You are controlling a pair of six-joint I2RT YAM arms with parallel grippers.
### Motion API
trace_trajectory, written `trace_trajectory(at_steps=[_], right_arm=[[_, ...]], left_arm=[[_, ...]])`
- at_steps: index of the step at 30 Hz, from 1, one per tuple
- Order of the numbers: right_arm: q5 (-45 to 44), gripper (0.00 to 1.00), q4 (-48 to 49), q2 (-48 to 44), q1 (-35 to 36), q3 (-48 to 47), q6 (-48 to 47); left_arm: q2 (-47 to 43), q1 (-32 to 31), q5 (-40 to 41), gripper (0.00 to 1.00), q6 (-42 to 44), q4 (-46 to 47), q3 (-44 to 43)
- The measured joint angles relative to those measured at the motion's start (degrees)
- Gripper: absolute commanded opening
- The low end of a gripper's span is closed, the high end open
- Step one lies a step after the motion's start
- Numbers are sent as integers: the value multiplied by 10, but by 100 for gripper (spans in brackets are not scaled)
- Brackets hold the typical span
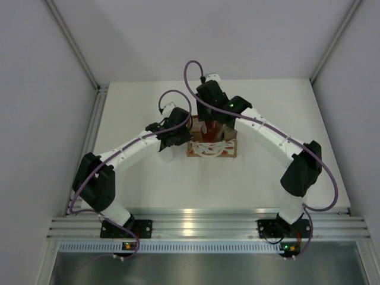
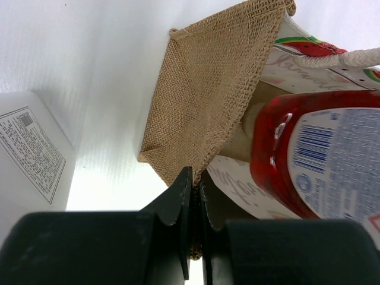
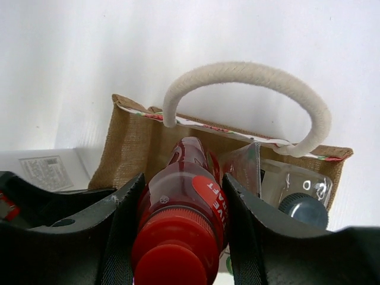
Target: Take the personal care products out of the canvas bag
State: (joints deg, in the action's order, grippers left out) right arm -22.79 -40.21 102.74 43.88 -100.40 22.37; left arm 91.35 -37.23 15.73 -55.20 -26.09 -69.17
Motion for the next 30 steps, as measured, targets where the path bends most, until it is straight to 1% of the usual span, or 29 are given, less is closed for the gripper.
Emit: trace_trajectory(at_steps=[5,13,21,26,30], right_arm=[[2,0,-33,-2,0,-58,-17],[2,0,-82,-27,-2,-117,-39],[32,0,-127,-99,-30,-169,-55],[46,0,-133,-154,-106,-161,-62],[49,0,-122,-201,-175,-96,-74]], left_arm=[[-2,0,1,0,-3,2,3],[-5,0,2,0,-5,5,8],[-6,0,2,0,-7,7,10],[-6,0,2,0,-8,7,10],[-6,0,2,0,-8,7,11]])
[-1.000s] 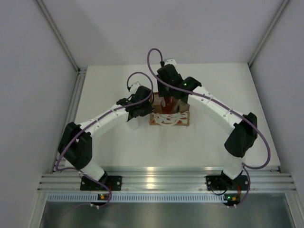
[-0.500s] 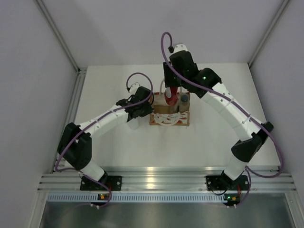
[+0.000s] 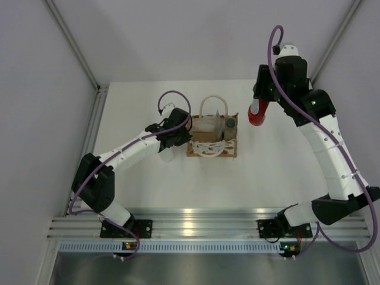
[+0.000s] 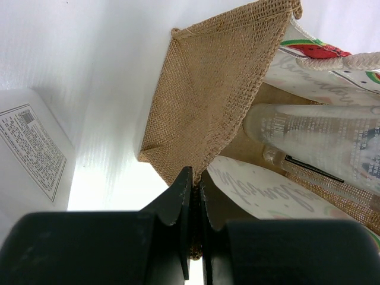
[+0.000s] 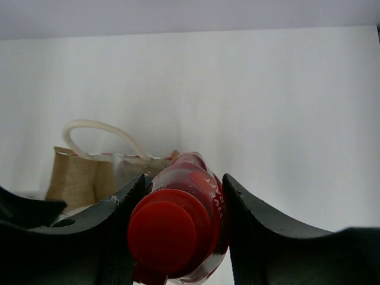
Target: Take the personal care products out of the canvas bag
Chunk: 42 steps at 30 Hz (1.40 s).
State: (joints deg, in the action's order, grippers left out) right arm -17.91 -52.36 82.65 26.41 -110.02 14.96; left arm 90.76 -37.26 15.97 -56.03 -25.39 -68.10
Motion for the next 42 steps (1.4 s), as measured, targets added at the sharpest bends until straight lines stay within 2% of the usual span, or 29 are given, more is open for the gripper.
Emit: trace_trajectory(at_steps=[5,11,13,23,30,31,32,35,36,37,41,42], right_arm=[[45,0,55,-38,-72,150,-16],[98,0,192,-37,-111,325,-35],[118,0,229,-28,-126,354,-36],[170,0,427,70,-169,400,-59],[189,1,471,138,-185,400,-58],[190,15,480,144,-188,399,-57],[191,23,487,146,-191,398,-57],[189,35,490,153,-194,394,-57],[189,43,491,157,-195,389,-57],[188,60,490,161,-195,384,-58],[186,79,488,168,-195,367,-56],[185,88,487,168,-195,363,-58]], left_arm=[[0,0,0,0,0,0,0],[0,0,0,0,0,0,0],[0,0,-1,0,0,0,0],[0,0,-2,0,0,0,0],[0,0,-3,0,0,0,0],[0,0,-3,0,0,0,0],[0,0,-3,0,0,0,0],[0,0,-3,0,0,0,0],[0,0,-3,0,0,0,0],[0,0,-3,0,0,0,0],[0,0,-3,0,0,0,0],[0,0,-3,0,0,0,0]])
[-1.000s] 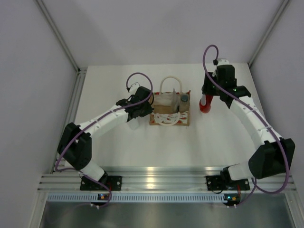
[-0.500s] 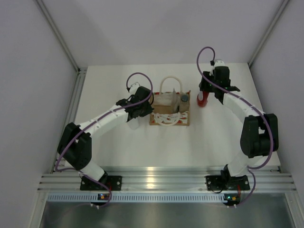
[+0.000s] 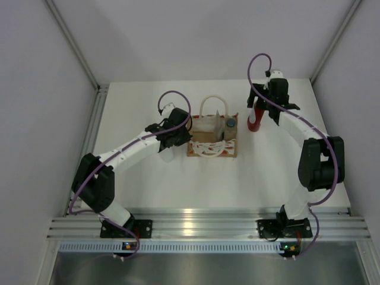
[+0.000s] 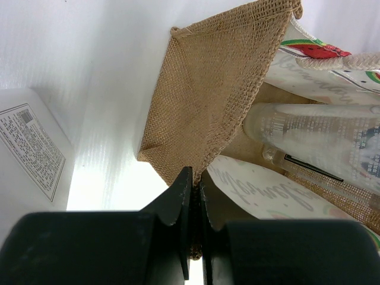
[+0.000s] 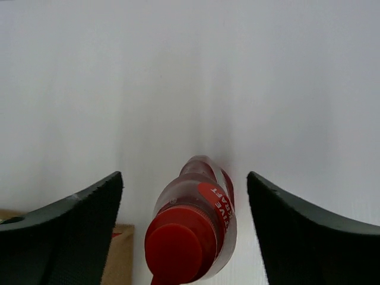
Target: Take the personal care products out of the canvas bag
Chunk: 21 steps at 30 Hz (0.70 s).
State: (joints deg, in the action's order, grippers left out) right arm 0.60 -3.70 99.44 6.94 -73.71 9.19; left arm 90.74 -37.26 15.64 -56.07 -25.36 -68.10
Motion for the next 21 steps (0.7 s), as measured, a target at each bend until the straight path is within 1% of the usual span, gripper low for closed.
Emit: trace_trajectory(at_steps=[1,4,8,12,17,20,21], right_arm=[[-1,98,-2,0,0,-6,2],[-2,99,-14,0,0,-25,4],[-22,100,-66,-14,0,-52,14],[-35,99,-112,-76,1,-54,36],[-36,90,-159,-176,25,-60,52],[-35,83,-187,-203,74,-70,54],[-35,78,-197,-205,93,-75,55]], left_arm=[[0,0,0,0,0,0,0],[0,0,-2,0,0,0,0],[0,0,-3,0,0,0,0],[0,0,-3,0,0,0,0],[0,0,-3,0,0,0,0],[0,0,-3,0,0,0,0],[0,0,-3,0,0,0,0]])
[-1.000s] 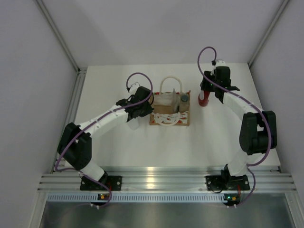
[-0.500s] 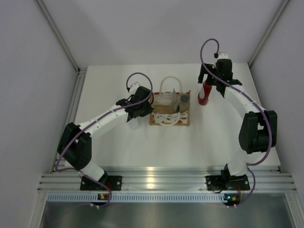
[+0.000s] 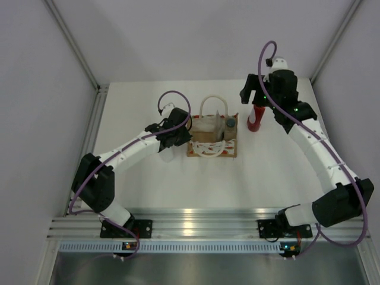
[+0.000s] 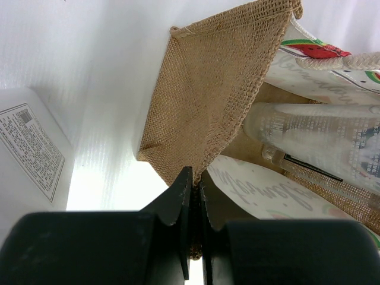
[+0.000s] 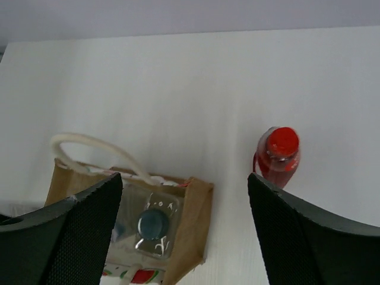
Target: Take the personal care products out of the canvas bag
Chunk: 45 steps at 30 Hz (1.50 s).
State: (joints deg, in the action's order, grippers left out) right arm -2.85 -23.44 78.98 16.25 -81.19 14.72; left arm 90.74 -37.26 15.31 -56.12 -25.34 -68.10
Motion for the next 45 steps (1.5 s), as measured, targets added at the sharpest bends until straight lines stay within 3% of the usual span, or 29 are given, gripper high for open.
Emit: trace_trajectory(at_steps=[5,15,29,45], right_arm=[[-2,65,-55,20,79,-16,1],[-39,59,-121,110,171,-58,0],[-78,38,-157,219,189,-133,-16],[-90,36,-161,272,200,-140,-10]], left_arm=[[0,0,1,0,0,0,0],[0,0,2,0,-1,0,0],[0,0,1,0,-1,0,0],[0,0,2,0,-1,0,0]])
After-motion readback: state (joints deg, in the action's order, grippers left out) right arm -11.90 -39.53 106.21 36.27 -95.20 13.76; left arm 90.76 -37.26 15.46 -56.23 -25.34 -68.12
